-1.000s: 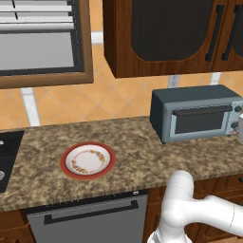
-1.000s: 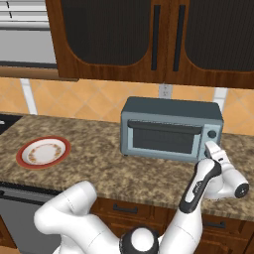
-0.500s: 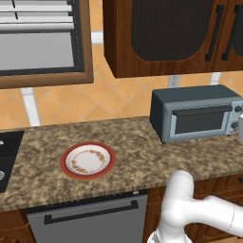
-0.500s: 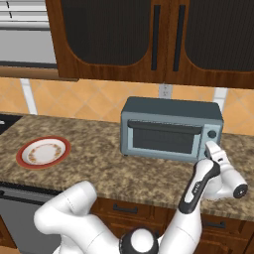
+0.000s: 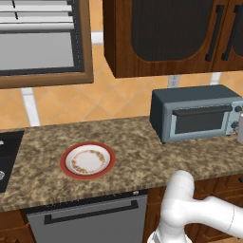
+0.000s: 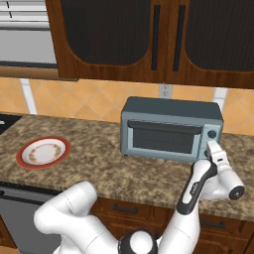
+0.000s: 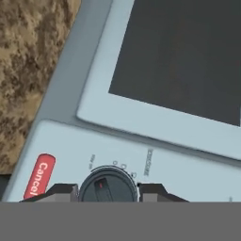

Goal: Pick up the kebab skewer and baguette bread, and place them inside the toaster oven. Close the toaster oven door and start by setting the timer.

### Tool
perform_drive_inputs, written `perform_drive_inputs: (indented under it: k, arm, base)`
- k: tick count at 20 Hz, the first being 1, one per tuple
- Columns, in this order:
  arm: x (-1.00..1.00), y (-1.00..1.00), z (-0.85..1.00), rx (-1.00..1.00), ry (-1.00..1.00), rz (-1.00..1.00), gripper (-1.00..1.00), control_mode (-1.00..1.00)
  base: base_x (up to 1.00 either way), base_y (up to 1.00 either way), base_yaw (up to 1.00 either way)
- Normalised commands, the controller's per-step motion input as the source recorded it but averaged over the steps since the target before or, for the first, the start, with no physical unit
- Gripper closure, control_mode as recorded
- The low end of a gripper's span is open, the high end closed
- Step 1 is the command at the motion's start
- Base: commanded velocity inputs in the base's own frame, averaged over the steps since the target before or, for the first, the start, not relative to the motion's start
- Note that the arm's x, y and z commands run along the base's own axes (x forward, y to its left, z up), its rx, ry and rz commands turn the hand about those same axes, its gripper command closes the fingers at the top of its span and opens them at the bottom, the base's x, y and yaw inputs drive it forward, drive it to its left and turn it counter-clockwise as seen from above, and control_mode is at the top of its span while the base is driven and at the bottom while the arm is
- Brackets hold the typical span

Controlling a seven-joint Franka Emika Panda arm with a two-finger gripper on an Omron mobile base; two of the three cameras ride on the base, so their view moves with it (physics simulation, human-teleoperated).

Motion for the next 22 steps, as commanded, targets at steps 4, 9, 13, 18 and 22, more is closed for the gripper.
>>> perform_drive_inputs:
  k: [4,9,13,18,22]
  arm:
    - [-0.03,0.00,0.17,0.16,0.00,-0.05,1.00,-1.00]
    - [-0.13,0.00,0.10,0.18,0.00,-0.05,1.00,-1.00]
    - [-0.13,0.00,0.09,0.19,0.00,-0.05,1.00,-1.00]
    - [-0.02,0.00,0.18,0.18,0.00,-0.05,1.00,-1.00]
    - [0.18,0.03,0.22,0.15,0.00,-0.03,1.00,-1.00]
  base:
    - [0.00,0.00,0.00]
    - [0.00,0.00,0.00]
    - [0.00,0.00,0.00]
    - [0.00,0.00,0.00]
    - [0.00,0.00,0.00]
